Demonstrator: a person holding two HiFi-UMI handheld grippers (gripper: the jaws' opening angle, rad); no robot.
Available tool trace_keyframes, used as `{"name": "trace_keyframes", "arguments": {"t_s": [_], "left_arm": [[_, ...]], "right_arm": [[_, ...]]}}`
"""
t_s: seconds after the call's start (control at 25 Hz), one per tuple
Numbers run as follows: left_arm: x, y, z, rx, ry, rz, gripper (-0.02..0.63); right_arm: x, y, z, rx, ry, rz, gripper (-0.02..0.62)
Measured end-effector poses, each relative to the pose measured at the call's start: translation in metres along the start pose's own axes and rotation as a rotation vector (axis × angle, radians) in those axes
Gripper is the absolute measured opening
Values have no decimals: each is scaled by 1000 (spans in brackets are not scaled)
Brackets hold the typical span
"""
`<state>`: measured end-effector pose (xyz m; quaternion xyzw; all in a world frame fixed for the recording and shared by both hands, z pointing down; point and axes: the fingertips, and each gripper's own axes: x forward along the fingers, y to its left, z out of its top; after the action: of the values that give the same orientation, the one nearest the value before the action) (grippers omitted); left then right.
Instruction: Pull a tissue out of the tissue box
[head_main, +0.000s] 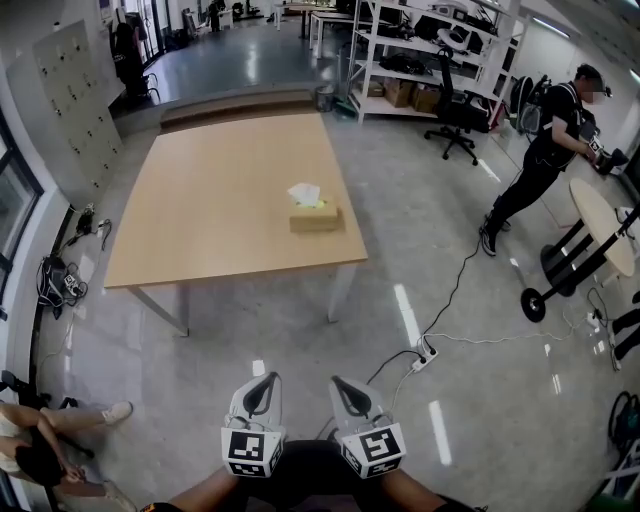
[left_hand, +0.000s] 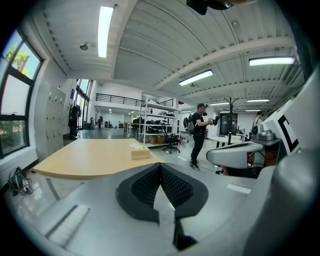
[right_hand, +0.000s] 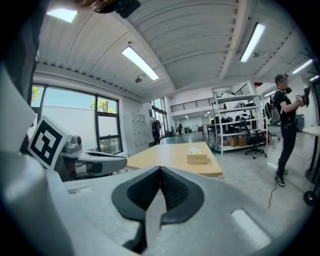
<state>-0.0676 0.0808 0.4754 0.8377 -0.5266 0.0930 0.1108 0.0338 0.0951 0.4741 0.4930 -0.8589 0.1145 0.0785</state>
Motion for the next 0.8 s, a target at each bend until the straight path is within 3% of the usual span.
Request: {"name": "trace_keyframes", "arguments": {"t_s": [0.44,0.8], "left_arm": [[16,-54,-9,29,24,8,18],[40,-45,-2,20,52,34,18]], "right_arm": [[-30,-43,-14,28,-1,25,-9],[-8,-53,-20,37,31,65,0]]}}
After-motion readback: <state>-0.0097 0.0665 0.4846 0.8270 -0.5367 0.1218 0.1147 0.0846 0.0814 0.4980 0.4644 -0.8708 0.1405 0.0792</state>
